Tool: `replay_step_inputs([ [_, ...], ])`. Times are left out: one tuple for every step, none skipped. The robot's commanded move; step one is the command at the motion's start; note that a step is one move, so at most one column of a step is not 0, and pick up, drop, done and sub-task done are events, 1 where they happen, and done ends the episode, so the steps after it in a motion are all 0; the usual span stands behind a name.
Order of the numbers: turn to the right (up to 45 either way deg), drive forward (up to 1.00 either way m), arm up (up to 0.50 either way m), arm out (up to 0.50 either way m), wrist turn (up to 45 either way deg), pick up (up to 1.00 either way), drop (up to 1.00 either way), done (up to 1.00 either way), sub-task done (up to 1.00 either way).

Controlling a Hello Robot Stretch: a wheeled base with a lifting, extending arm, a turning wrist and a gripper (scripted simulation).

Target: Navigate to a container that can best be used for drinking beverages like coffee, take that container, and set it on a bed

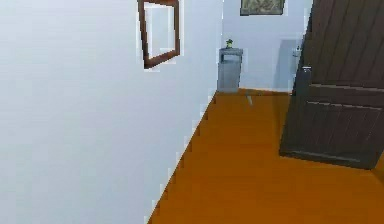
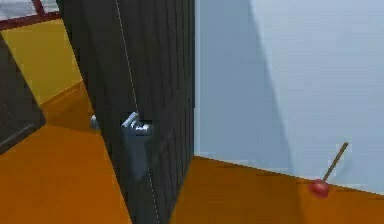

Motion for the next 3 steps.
replay_step_inputs([
  [-27.0, 0.0, 0.0, 0.0, 0.0, 0.0, 0.0, 0.0, 0.0],
  [0.0, 0.2, 0.0, 0.0, 0.0, 0.0, 0.0, 0.0, 0.0],
  [45.0, 0.0, 0.0, 0.0, 0.0, 0.0, 0.0, 0.0, 0.0],
])
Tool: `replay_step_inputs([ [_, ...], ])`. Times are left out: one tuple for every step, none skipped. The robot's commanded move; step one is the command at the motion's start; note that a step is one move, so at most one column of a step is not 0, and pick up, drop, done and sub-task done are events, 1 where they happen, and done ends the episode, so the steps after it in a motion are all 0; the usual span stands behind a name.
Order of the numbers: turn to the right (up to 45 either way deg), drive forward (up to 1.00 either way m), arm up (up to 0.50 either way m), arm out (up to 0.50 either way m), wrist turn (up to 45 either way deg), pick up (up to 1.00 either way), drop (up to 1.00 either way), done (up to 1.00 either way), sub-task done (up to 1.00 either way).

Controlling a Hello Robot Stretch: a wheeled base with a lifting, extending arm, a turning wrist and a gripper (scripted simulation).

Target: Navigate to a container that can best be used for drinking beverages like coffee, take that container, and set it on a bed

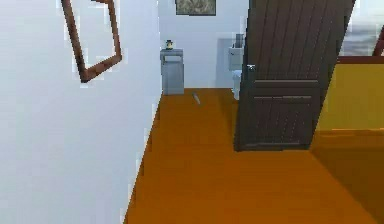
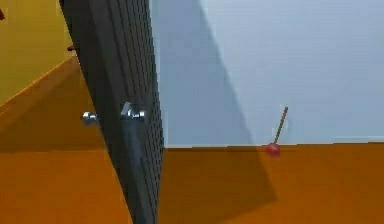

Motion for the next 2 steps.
replay_step_inputs([
  [36.0, 0.0, 0.0, 0.0, 0.0, 0.0, 0.0, 0.0, 0.0],
  [0.0, 0.1, 0.0, 0.0, 0.0, 0.0, 0.0, 0.0, 0.0],
])
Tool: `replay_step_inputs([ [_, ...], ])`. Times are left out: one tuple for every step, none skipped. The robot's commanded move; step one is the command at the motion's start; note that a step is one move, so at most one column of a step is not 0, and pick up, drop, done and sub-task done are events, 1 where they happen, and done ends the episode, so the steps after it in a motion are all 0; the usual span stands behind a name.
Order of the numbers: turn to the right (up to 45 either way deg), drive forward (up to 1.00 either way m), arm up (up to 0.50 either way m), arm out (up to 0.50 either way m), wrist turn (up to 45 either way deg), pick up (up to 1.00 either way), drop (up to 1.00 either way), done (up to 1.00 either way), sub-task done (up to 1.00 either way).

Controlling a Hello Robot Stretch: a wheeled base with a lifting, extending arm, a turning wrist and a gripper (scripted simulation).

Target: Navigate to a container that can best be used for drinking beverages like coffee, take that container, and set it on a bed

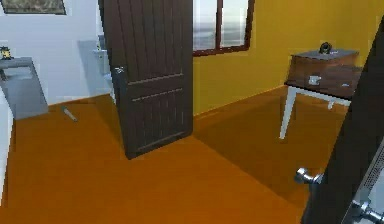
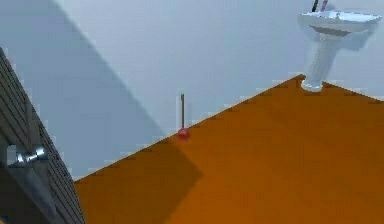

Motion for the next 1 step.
replay_step_inputs([
  [-18.0, 0.0, 0.0, 0.0, 0.0, 0.0, 0.0, 0.0, 0.0],
])
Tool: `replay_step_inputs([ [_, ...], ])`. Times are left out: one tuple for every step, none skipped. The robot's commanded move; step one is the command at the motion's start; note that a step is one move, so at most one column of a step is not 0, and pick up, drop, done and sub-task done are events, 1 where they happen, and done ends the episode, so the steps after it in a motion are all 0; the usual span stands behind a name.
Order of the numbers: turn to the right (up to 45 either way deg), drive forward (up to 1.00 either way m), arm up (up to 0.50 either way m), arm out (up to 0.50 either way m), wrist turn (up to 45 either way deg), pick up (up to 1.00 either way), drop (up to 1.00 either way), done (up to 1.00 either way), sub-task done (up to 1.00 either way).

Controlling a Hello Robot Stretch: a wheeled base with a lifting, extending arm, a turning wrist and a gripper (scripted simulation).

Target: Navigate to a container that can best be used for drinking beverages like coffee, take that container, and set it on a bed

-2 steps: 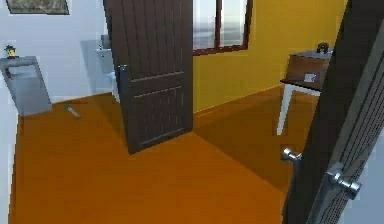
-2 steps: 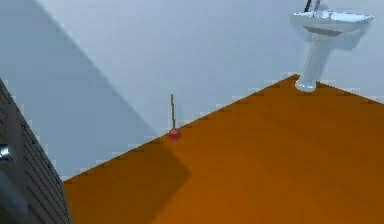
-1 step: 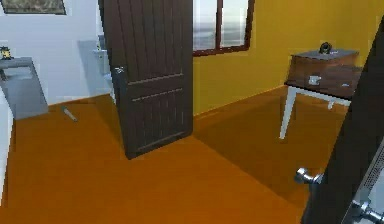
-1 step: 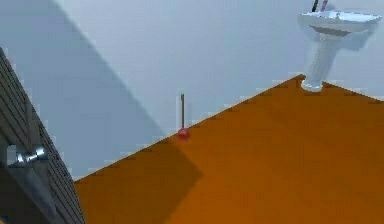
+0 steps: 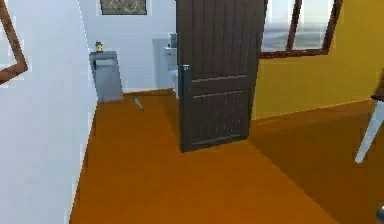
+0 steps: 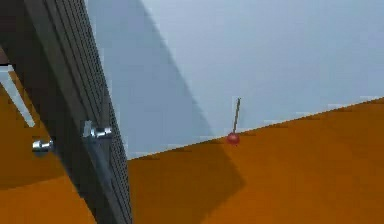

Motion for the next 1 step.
replay_step_inputs([
  [0.0, 0.9, 0.0, 0.0, 0.0, 0.0, 0.0, 0.0, 0.0],
])
